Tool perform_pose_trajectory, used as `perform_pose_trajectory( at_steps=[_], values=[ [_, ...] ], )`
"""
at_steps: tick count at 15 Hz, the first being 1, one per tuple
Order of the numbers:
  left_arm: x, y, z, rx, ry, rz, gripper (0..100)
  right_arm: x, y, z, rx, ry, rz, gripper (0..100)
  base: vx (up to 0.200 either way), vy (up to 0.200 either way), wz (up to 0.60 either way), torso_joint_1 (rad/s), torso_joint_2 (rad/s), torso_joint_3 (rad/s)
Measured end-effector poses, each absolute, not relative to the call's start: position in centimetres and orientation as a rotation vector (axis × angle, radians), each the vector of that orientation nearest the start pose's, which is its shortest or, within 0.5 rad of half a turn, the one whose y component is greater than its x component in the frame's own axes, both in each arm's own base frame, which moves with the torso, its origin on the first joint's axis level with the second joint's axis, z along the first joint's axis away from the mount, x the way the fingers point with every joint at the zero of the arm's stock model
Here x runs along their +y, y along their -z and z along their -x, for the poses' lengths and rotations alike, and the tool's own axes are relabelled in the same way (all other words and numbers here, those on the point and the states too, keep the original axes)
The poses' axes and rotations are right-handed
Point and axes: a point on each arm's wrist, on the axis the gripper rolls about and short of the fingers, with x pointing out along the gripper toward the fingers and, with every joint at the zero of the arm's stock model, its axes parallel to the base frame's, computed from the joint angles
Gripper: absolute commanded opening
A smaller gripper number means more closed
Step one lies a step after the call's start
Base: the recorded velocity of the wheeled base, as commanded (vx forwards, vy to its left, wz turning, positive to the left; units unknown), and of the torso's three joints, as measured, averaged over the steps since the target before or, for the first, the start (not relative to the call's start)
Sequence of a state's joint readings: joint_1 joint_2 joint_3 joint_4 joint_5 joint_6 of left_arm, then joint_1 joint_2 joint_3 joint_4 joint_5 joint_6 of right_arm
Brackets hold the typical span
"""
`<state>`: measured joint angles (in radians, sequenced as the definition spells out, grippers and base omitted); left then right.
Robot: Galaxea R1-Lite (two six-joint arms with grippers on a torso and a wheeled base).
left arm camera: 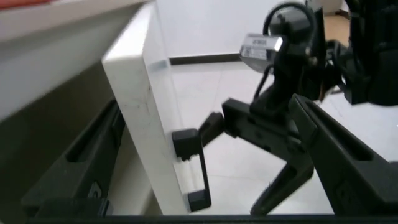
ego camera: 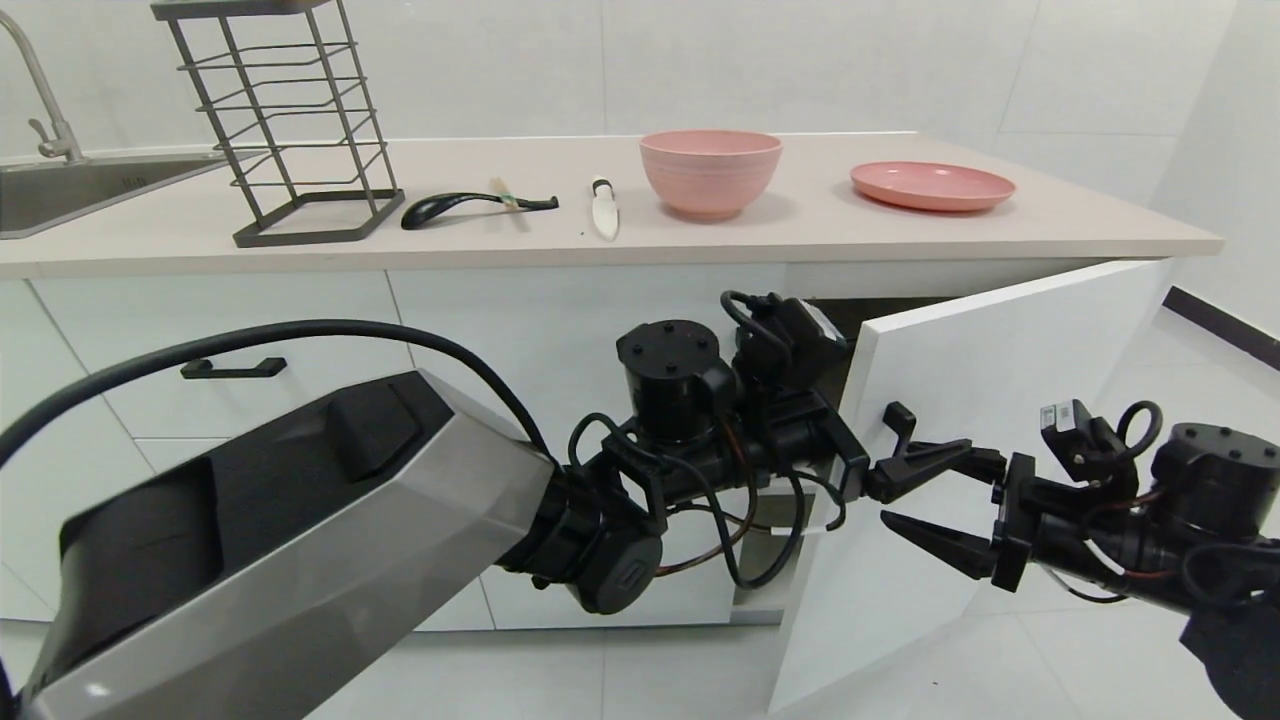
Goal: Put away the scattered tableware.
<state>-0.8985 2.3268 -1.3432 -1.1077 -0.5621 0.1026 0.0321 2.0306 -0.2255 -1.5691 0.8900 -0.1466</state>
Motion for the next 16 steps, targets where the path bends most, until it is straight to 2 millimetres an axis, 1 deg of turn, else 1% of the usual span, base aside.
perform_pose_trajectory(
  at_steps=[4,7,12,14,16],
  values=[
    [-37.8,-11.7,-27.1,-0.171,1.492,-0.064,100,2.3,-7.1,-22.7,0.157,-0.916,0.039,100,0.000,0.000,0.00,0.000,0.00,0.000],
    [-38.3,-11.0,-26.8,-0.160,1.507,-0.064,100,1.9,-8.1,-20.2,0.138,-0.909,0.052,100,0.000,0.000,0.00,0.000,0.00,0.000],
    [-38.3,-11.2,-27.2,-0.160,1.463,-0.035,100,0.5,-10.4,-18.4,0.029,-0.842,0.119,100,0.000,0.000,0.00,0.000,0.00,0.000],
    [-38.4,-11.4,-27.2,-0.172,1.460,-0.031,100,0.3,-11.4,-17.8,-0.019,-0.826,0.147,100,0.000,0.000,0.00,0.000,0.00,0.000],
    [-38.3,-11.5,-27.2,-0.172,1.457,-0.034,100,0.3,-12.2,-17.0,-0.064,-0.846,0.186,100,0.000,0.000,0.00,0.000,0.00,0.000]
  ],
)
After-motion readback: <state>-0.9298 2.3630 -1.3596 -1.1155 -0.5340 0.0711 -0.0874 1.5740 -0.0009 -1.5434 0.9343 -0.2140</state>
